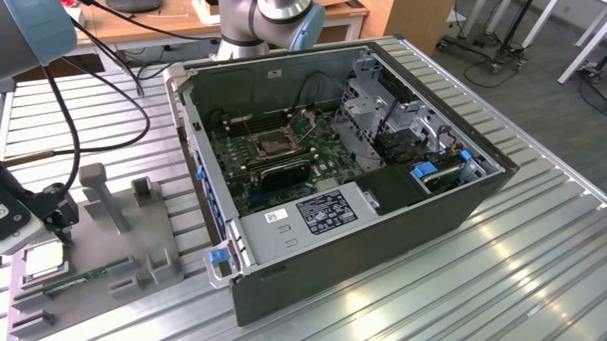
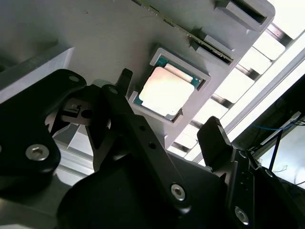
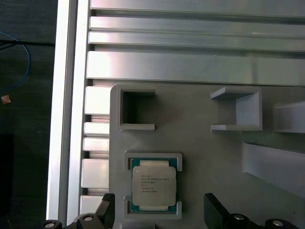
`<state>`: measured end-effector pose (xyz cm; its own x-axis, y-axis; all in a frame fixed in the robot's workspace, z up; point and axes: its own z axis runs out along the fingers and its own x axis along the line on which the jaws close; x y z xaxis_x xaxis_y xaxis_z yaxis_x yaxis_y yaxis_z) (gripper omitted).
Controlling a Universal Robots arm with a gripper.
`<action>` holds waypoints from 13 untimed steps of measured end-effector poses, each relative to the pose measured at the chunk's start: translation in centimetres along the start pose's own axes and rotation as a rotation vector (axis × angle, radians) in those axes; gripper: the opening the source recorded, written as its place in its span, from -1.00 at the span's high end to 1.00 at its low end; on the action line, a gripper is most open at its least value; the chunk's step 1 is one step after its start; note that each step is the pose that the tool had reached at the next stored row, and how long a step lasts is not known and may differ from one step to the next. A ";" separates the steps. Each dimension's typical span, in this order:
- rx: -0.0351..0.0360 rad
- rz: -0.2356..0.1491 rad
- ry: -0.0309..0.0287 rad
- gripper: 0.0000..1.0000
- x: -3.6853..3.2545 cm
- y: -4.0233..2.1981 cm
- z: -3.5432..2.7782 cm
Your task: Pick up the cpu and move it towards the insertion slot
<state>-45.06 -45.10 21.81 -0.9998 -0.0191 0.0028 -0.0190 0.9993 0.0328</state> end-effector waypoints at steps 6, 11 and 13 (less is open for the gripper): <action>-0.0001 0.000 -0.0001 -0.65 0.00 -0.01 0.33; 0.0001 0.000 0.0001 -0.65 0.00 -0.02 0.50; 0.0000 0.000 0.0000 -0.65 0.00 -0.02 0.54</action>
<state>-45.06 -45.11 21.27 -0.9998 -0.0191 0.0028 -0.0190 0.9993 0.0329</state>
